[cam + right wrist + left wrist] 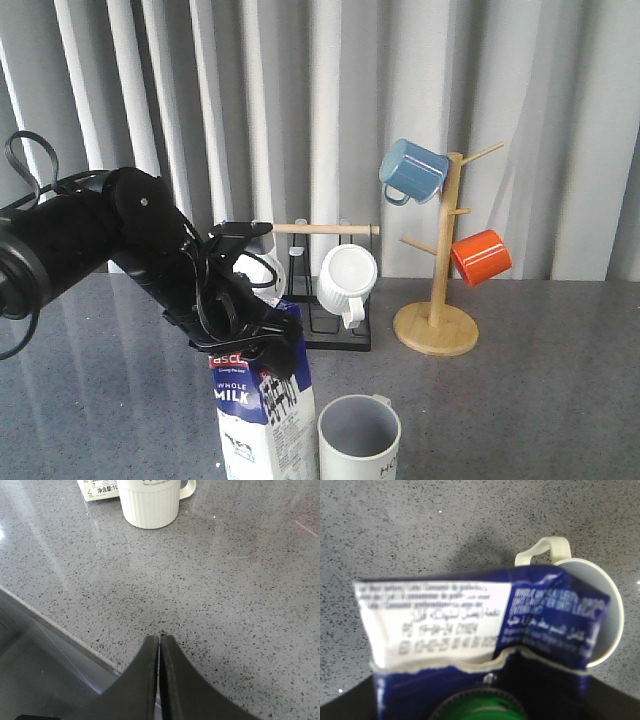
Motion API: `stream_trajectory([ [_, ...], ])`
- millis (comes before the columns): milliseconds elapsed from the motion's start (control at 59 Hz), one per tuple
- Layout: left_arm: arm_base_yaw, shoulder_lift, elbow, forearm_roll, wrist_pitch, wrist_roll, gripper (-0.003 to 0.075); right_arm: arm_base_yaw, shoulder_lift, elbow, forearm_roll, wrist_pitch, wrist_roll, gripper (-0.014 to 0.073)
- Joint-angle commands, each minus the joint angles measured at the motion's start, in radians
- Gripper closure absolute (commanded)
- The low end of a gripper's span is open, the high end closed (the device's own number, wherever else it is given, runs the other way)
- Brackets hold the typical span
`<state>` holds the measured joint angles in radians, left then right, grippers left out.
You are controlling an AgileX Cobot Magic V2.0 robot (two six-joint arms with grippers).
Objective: Place milk next to cup
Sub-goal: 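Lower the milk carton upright beside the white mug with the left gripper, then open the left gripper and raise it away from the carton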
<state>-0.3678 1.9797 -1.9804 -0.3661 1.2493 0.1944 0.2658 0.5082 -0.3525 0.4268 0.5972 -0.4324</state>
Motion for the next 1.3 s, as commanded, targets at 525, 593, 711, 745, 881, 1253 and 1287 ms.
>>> stream_trajectory([
  [525, -0.003, -0.143, -0.027, -0.034, 0.002, -0.032, 0.0157, -0.001, 0.003, -0.028, 0.017, -0.056, 0.002, 0.0597],
  [593, -0.003, -0.156, -0.027, -0.033, 0.002, -0.032, 0.0157, -0.001, 0.003, -0.028, 0.017, -0.056, 0.002, 0.0597],
  [711, -0.003, -0.19, -0.027, -0.032, 0.002, -0.032, 0.0157, -0.001, 0.003, -0.028, 0.017, -0.057, 0.002, 0.0597],
  [745, -0.003, -0.201, -0.027, -0.03, 0.002, -0.032, 0.0157, -0.001, 0.003, -0.028, 0.017, -0.057, 0.002, 0.0597],
  [881, -0.003, -0.258, -0.027, -0.003, 0.002, -0.032, 0.0157, -0.001, 0.003, -0.028, 0.017, -0.058, 0.002, 0.0597],
  [1253, -0.003, -0.473, -0.027, 0.151, 0.002, -0.071, 0.0184, -0.001, 0.003, -0.028, 0.016, -0.107, 0.002, 0.0597],
  [1287, -0.003, -0.492, -0.027, 0.17, 0.002, -0.081, 0.0196, -0.001, 0.003, -0.028, 0.016, -0.126, 0.003, 0.0597],
])
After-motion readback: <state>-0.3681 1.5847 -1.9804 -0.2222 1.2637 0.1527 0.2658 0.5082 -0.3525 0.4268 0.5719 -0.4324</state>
